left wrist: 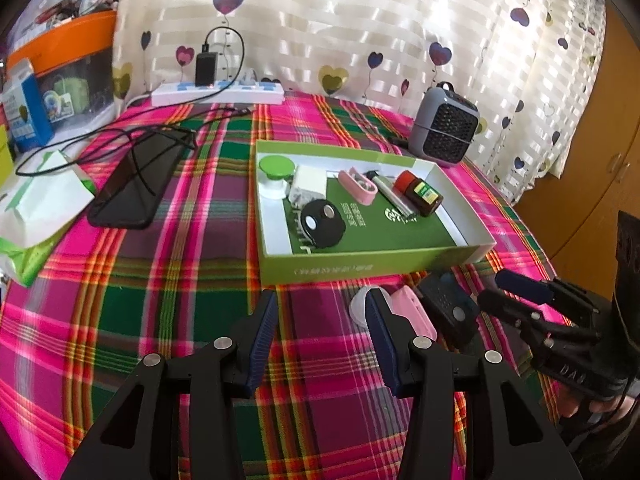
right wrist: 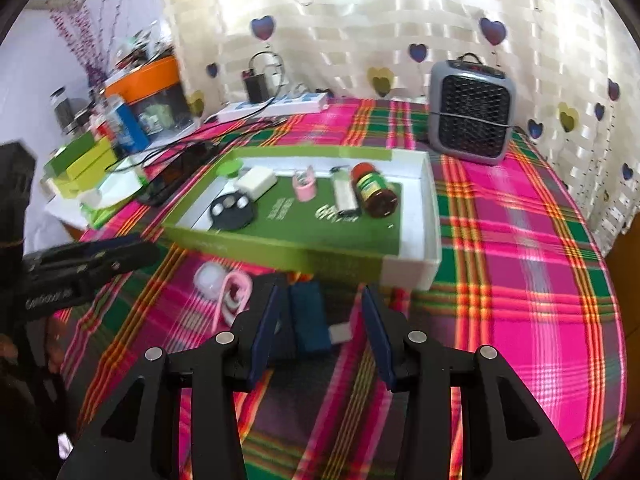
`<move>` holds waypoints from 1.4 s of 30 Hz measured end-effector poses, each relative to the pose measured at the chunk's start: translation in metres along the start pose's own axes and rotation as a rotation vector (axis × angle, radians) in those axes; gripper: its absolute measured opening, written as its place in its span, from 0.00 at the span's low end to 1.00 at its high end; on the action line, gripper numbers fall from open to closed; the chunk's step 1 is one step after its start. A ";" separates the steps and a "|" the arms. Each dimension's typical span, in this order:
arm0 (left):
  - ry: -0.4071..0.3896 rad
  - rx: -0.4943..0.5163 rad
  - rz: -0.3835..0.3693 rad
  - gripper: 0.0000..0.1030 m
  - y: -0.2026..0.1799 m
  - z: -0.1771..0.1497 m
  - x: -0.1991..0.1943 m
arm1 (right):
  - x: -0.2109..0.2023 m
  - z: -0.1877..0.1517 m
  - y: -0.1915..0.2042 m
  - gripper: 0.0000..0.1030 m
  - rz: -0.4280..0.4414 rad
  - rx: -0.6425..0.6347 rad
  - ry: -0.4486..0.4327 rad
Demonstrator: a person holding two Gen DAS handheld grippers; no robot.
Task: Organize rigid objects
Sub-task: 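Withdraw both grippers from the box toward the loose items on the bed, then grasp the white round cap with the left gripper while the right gripper grasps the black rectangular device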
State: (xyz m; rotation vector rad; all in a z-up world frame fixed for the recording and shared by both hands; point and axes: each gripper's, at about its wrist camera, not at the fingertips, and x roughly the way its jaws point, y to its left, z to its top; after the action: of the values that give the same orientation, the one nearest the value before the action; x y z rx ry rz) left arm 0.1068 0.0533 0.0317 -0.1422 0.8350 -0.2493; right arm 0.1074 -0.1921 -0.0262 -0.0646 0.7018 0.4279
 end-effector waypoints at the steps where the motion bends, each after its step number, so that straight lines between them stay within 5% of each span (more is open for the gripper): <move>1: 0.003 0.001 -0.006 0.43 -0.001 -0.001 0.001 | 0.001 -0.002 0.001 0.43 -0.009 -0.007 0.003; 25: 0.065 0.021 -0.027 0.43 -0.017 -0.009 0.017 | 0.017 -0.010 0.023 0.43 0.020 -0.084 0.059; 38: 0.077 0.019 -0.022 0.43 -0.016 -0.009 0.022 | 0.025 -0.011 0.040 0.41 -0.094 -0.227 0.055; 42: 0.080 0.018 -0.023 0.43 -0.017 -0.008 0.023 | 0.023 -0.013 0.039 0.32 -0.123 -0.234 0.053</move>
State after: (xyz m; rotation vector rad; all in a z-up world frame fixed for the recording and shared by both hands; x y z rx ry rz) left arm 0.1129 0.0305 0.0133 -0.1252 0.9105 -0.2853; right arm 0.0995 -0.1512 -0.0471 -0.3388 0.6936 0.3901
